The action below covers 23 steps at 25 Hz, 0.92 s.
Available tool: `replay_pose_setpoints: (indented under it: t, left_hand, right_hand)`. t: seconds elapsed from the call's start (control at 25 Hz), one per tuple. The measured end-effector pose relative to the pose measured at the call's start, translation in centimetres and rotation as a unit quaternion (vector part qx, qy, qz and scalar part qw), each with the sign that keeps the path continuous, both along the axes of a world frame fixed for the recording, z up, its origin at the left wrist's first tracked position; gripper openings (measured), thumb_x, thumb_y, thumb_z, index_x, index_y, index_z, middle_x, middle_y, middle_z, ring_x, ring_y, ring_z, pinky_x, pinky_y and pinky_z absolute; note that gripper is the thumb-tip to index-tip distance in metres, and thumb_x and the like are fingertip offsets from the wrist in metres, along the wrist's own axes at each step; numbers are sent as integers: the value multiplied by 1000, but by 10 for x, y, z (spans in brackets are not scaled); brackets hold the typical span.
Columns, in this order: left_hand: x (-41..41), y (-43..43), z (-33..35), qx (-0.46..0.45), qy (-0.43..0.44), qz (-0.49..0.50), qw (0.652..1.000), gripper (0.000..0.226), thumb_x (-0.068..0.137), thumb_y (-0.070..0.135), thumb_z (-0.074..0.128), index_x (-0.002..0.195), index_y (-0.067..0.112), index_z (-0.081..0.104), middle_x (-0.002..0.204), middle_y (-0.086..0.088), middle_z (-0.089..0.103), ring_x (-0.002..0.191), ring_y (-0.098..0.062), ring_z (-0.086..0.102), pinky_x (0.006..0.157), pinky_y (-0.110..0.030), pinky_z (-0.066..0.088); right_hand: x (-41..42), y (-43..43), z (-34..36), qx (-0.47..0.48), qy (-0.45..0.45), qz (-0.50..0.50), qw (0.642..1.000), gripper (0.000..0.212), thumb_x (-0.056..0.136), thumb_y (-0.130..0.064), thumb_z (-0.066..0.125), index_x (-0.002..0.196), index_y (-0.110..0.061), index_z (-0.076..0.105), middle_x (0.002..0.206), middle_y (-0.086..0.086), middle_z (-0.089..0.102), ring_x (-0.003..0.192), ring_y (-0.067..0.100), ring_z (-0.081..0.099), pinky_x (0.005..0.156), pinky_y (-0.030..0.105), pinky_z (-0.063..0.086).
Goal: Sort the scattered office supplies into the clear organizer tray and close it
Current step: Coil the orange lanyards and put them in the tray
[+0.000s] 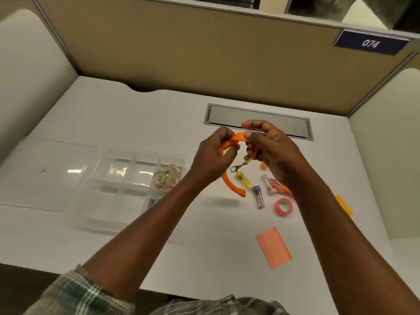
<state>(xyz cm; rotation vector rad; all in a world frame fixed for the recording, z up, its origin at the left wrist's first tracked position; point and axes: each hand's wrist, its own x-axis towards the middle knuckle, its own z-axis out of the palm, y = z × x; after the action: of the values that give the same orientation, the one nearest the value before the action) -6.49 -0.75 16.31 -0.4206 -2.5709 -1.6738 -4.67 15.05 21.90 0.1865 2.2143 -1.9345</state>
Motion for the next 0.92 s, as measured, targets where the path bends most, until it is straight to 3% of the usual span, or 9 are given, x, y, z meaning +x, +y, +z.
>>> replay_pose_setpoints:
  t: [0.08, 0.2, 0.32, 0.44, 0.52, 0.72, 0.92]
  left_hand:
    - [-9, -5, 11, -4, 40, 30, 999, 10, 92, 15, 63, 98, 17, 55, 81, 9, 58, 73, -9, 57, 62, -18, 49]
    - [-19, -16, 23, -62, 56, 12, 996, 17, 88, 15, 67, 99, 19, 56, 80, 5, 59, 73, -12, 57, 62, -26, 53]
    - [-23, -28, 29, -135, 2, -74, 988, 25, 88, 34, 70, 105, 24, 56, 79, 11, 53, 71, -8, 52, 62, -19, 43]
    - [-24, -38, 27, -53, -87, -118, 988, 24, 90, 44, 65, 102, 24, 62, 78, 2, 59, 71, -16, 56, 63, -27, 48]
    - [-25, -43, 21, 25, -119, -101, 987, 20, 92, 40, 63, 99, 21, 65, 84, -7, 65, 81, -25, 62, 71, -33, 53]
    - [-15, -48, 0, 11, -16, -18, 1000, 14, 90, 27, 69, 95, 20, 59, 83, 9, 62, 76, -8, 58, 66, -20, 48]
    - [-13, -55, -19, -89, 176, 56, 979, 18, 83, 11, 72, 83, 14, 54, 77, 2, 56, 66, -16, 50, 58, -33, 43]
  right_hand:
    - [2, 4, 7, 74, 16, 13, 997, 30, 92, -34, 66, 120, -24, 62, 72, -2, 63, 68, 12, 61, 77, 38, 56]
    - [5, 4, 13, 273, 36, 56, 960, 21, 92, -40, 65, 106, -25, 67, 77, 1, 65, 66, 16, 59, 59, 30, 50]
    - [1, 3, 17, 313, 49, 24, 948, 21, 94, -44, 60, 90, -25, 67, 70, 3, 62, 62, 15, 56, 55, 30, 45]
    - [-6, 4, 21, 328, 56, -11, 943, 22, 96, -43, 56, 90, -25, 68, 73, 3, 63, 64, 17, 56, 57, 30, 44]
    - [-10, 4, 21, 380, 66, -23, 922, 24, 98, -41, 54, 91, -23, 69, 70, 1, 60, 62, 16, 52, 55, 26, 39]
    - [-17, 0, 14, 427, 63, -67, 899, 28, 96, -45, 57, 88, -20, 68, 63, -1, 56, 58, 16, 52, 53, 25, 39]
    - [-20, -5, 11, 377, 69, -108, 917, 28, 95, -42, 59, 83, -18, 67, 66, 2, 57, 61, 14, 50, 56, 27, 39]
